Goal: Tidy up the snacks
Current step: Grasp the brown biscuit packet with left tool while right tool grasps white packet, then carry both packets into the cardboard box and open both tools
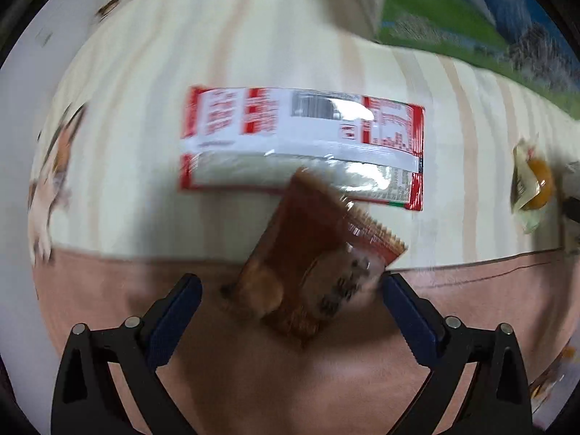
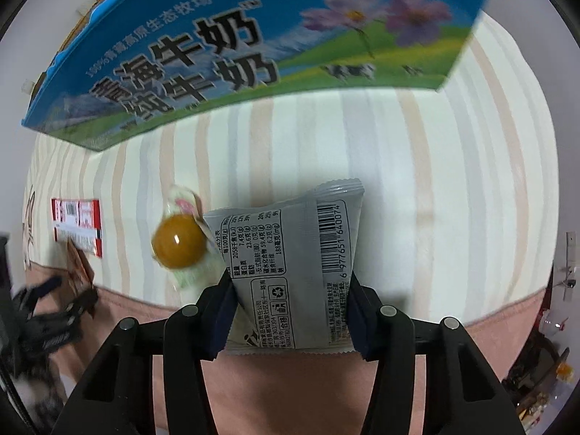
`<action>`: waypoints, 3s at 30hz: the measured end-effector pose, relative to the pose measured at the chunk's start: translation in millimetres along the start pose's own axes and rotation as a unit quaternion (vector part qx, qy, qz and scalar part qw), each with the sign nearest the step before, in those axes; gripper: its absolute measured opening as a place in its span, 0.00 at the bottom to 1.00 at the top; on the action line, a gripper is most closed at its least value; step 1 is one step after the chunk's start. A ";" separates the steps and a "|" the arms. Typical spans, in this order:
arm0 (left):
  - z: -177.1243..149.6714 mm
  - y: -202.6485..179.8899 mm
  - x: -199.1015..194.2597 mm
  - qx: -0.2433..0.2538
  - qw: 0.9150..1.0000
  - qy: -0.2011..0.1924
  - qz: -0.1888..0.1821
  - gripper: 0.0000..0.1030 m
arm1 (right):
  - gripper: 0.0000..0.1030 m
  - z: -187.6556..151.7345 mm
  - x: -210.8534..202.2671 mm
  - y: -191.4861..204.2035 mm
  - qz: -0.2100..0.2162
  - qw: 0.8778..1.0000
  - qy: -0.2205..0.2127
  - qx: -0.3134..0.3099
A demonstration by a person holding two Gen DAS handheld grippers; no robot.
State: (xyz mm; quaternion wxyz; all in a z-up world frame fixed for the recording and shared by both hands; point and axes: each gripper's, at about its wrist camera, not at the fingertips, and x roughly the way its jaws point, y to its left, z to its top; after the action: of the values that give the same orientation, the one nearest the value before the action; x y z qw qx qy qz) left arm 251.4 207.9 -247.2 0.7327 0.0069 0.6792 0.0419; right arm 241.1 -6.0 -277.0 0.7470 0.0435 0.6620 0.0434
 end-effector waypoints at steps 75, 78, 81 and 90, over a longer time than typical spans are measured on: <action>102.0 -113.8 -220.9 -0.016 0.975 -0.117 -0.190 0.54 | 0.52 52.1 -158.4 10.9 0.104 0.983 -0.145 -0.040; 152.9 -105.8 -218.4 -0.016 0.980 -0.112 -0.163 0.54 | 0.52 106.0 -158.0 18.1 0.088 0.985 -0.146 -0.039; 187.6 -90.8 -192.4 -0.019 0.984 -0.092 -0.149 0.54 | 0.52 144.1 -147.4 13.5 0.071 0.988 -0.130 -0.037; 237.5 -77.2 -122.4 -0.030 0.991 -0.017 -0.129 0.55 | 0.52 213.2 -96.4 11.8 0.038 0.997 -0.067 -0.030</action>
State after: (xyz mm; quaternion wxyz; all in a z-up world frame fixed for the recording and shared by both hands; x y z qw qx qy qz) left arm 483.0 133.5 -112.2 0.7432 -0.1018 0.6605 -0.0326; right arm 441.1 -7.7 -155.1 0.7887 0.0488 0.6065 0.0884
